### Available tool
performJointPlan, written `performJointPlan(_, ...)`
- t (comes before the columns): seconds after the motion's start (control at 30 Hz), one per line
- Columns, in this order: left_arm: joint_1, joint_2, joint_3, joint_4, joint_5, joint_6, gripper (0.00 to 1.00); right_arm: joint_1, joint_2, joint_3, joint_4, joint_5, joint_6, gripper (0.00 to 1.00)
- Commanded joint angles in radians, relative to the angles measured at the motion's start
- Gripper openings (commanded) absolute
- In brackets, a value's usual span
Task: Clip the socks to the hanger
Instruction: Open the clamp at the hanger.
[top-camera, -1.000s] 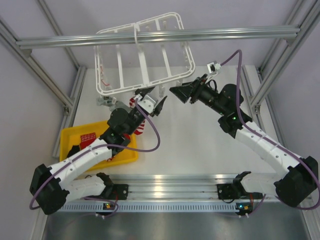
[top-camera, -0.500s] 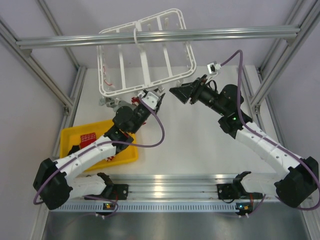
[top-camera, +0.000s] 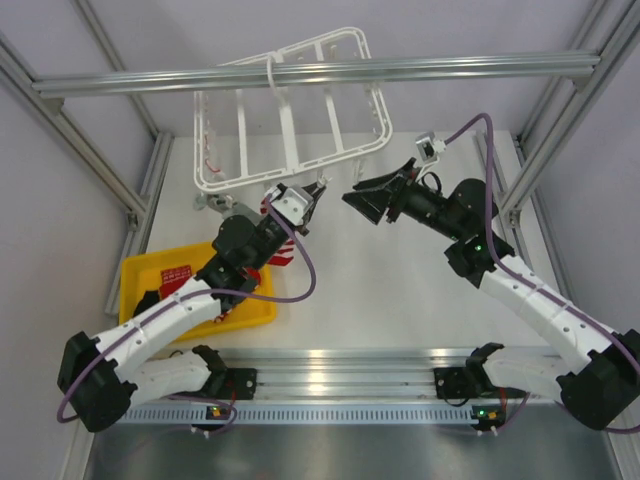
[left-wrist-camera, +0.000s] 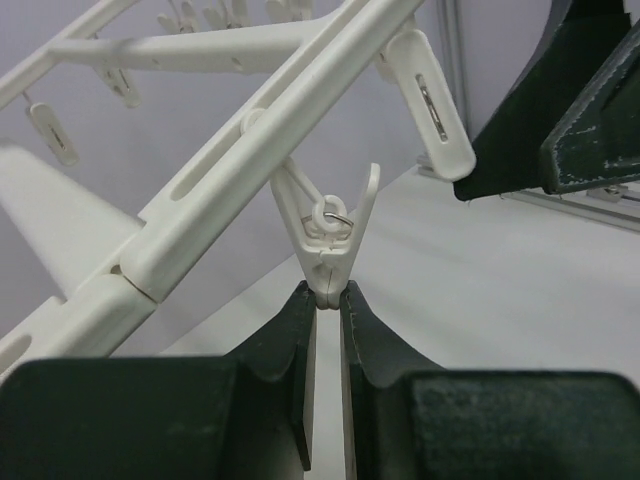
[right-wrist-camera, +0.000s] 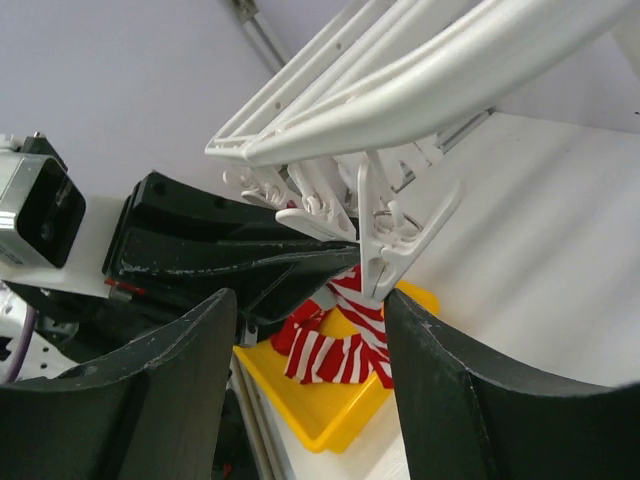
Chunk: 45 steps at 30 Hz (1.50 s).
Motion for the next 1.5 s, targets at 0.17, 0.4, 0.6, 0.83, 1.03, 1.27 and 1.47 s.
performJointPlan(0.17,0.007,-0.099,0.068,-0.256,0.221,-0.074,0.0,0.008,0.022,0.037,0.114,-0.27,-0.115,0.6)
performJointPlan(0.4,0.021,-0.099,0.145,-0.426,0.334,-0.144,0.0,0.008,0.033,0.048,0.055,-0.381,-0.266,0.59)
performJointPlan(0.6,0.031,-0.093,0.183,-0.499,0.396,-0.196,0.0,0.008,0.037,0.053,0.088,-0.364,-0.409,0.63)
performJointPlan(0.83,0.064,-0.073,0.212,-0.528,0.439,-0.268,0.0,0.008,0.122,0.087,0.226,-0.326,-0.405,0.6)
performJointPlan(1.03,0.074,-0.068,0.221,-0.566,0.422,-0.274,0.0,0.008,0.128,0.096,0.325,-0.249,-0.328,0.45)
performJointPlan(1.27,0.074,-0.058,0.228,-0.569,0.425,-0.285,0.0,0.017,0.139,0.1,0.302,-0.263,-0.299,0.34)
performJointPlan(1.47,0.074,-0.052,0.241,-0.566,0.431,-0.294,0.0,0.02,0.153,0.117,0.242,-0.286,-0.317,0.33)
